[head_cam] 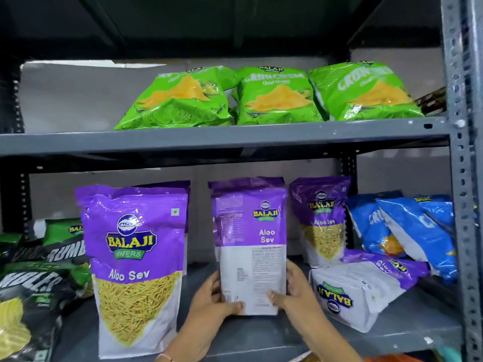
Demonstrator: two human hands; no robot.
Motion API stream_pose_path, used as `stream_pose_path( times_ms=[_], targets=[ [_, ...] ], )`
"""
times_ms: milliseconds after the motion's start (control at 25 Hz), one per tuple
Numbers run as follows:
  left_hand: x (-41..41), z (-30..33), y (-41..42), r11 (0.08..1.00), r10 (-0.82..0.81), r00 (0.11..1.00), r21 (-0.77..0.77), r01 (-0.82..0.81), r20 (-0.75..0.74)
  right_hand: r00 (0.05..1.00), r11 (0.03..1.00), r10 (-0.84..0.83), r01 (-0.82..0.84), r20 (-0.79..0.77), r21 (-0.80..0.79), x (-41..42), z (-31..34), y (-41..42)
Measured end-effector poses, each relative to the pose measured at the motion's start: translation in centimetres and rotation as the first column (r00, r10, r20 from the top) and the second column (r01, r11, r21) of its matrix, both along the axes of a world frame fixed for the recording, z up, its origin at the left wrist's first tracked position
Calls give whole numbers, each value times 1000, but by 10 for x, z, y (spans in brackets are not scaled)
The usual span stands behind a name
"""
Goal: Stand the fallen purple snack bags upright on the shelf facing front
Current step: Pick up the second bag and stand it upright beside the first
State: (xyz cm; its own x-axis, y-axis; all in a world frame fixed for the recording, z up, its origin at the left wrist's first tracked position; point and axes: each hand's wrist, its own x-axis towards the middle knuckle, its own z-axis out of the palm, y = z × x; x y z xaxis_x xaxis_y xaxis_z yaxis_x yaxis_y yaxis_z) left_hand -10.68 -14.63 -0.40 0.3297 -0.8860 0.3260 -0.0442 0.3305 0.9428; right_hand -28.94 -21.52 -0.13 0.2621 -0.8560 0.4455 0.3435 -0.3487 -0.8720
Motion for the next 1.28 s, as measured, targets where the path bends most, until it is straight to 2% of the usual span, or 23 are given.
stream_pose_path(
  times_ms=[80,200,280,440,520,640,880,1000,1160,1280],
  targets=[
    [-1,-1,-6,997,55,998,49,-55,3,997,995,58,-53,-50,85,-3,4,-15],
    [7,-1,-13,992,110,980,76,-98,-166,988,970,148,-138,-36,199,-5,6,-28],
    [7,1,-10,984,171,962,89,-155,-214,988,965,151,-142,-27,221,-4,7,-31],
    [-2,3,3,949,310,948,78,-304,-77,996,972,94,-91,-4,219,-4,6,-24],
    [-4,2,4,924,376,926,65,-377,31,993,973,114,-116,19,198,-7,10,-16],
    [-12,5,9,956,276,947,53,-288,161,980,959,199,-193,-5,206,-10,14,-6],
    [-18,6,12,989,92,980,99,-111,178,989,963,147,-142,-5,229,-9,13,-8],
    [-14,6,9,983,155,978,79,-167,137,981,955,190,-176,-38,239,-7,11,-10],
    [-1,5,2,989,142,986,64,-137,-83,987,971,152,-140,-50,196,-6,6,-17],
    [0,3,-3,974,218,975,68,-215,-46,980,977,180,-168,-89,130,-6,2,-21]
  ],
)
